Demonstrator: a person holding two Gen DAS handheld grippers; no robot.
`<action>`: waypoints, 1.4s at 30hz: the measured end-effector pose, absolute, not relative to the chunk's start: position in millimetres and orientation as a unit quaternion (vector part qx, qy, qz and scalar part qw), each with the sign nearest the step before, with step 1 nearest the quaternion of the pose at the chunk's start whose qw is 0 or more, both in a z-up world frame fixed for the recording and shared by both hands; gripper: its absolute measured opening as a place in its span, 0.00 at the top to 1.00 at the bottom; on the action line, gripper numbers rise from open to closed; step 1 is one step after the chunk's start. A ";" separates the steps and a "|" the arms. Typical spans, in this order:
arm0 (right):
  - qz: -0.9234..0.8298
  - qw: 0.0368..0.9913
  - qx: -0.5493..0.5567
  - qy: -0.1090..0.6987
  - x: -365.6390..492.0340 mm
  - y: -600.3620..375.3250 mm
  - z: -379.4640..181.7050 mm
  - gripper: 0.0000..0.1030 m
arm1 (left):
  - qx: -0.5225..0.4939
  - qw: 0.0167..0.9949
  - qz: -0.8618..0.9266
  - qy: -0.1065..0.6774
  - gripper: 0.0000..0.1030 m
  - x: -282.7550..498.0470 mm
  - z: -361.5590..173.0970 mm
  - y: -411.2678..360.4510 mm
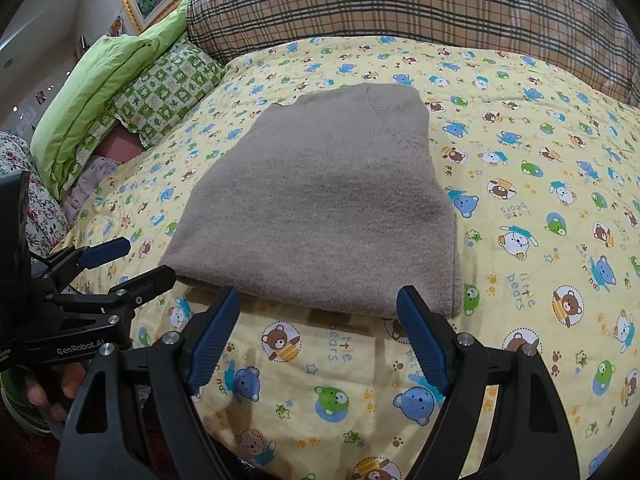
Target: Fold small clothes
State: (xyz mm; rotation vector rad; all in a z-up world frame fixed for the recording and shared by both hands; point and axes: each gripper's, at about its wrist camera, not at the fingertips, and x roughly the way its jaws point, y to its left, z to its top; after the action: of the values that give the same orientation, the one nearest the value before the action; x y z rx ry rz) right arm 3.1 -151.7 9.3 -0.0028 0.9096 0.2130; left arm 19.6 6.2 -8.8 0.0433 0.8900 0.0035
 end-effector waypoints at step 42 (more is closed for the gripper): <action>0.107 0.893 0.001 0.438 1.0 -145.8 9.1 0.21 | 0.022 0.903 -0.001 0.430 0.16 20.1 -6.9 6.9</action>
State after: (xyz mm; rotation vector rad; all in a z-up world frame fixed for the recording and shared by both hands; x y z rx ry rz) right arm 1.0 -145.8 9.1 0.0027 0.9082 0.2212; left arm 20.1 6.9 -6.9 0.0457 0.8887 -0.0023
